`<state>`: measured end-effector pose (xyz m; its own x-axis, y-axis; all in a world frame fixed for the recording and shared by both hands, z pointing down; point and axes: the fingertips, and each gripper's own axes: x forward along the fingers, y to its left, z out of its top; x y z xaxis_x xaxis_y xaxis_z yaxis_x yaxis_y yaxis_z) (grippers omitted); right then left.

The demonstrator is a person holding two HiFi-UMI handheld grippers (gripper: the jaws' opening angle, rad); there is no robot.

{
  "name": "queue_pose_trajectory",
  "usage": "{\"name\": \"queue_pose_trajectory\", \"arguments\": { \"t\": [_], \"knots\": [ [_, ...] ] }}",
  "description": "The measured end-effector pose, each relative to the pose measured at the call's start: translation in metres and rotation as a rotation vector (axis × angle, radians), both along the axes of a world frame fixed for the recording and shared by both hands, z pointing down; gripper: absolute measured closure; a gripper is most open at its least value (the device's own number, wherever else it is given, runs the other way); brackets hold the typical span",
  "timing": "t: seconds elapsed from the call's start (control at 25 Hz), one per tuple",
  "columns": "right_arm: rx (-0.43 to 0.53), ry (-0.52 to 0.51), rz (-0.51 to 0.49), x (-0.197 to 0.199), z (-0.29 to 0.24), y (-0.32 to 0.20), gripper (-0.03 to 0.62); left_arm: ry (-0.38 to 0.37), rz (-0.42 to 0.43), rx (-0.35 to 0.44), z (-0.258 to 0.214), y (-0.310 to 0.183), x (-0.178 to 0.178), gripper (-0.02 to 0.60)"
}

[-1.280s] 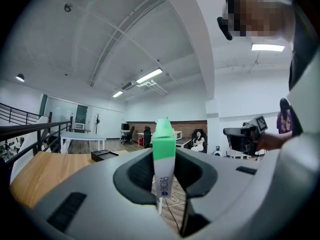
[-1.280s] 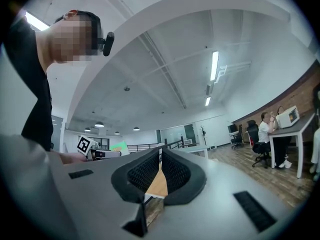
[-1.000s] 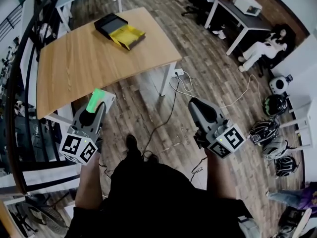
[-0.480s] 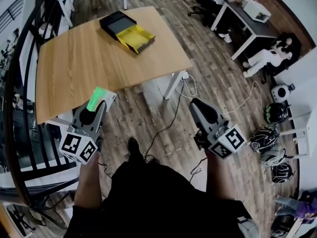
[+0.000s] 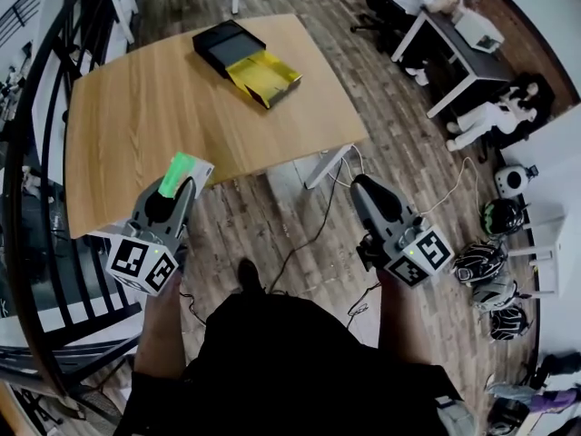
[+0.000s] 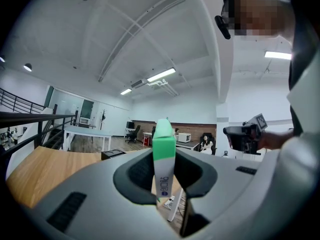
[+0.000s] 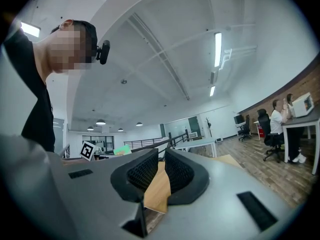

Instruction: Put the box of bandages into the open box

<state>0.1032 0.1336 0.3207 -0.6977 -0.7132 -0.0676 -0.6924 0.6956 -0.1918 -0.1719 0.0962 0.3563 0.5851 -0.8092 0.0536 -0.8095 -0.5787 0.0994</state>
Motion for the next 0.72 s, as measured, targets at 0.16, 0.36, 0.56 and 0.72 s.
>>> {"name": "queue_pose_trajectory", "arguments": {
  "t": [0.16, 0.36, 0.56, 0.72],
  "knots": [
    [0.005, 0.0, 0.017, -0.016, -0.008, -0.012, 0.552, -0.001, 0.012, 0.006, -0.005, -0.011, -0.016, 0.489],
    [0.014, -0.003, 0.034, -0.038, -0.012, -0.024, 0.551, 0.009, 0.031, 0.021, -0.002, -0.019, -0.039, 0.489],
    [0.011, -0.007, 0.025, -0.059, -0.012, -0.033, 0.551, 0.024, 0.027, 0.013, 0.002, -0.025, -0.058, 0.489],
    [0.016, -0.002, 0.015, -0.069, -0.016, -0.039, 0.553, 0.03, 0.025, 0.028, 0.0, -0.029, -0.067, 0.489]
  ]
}}
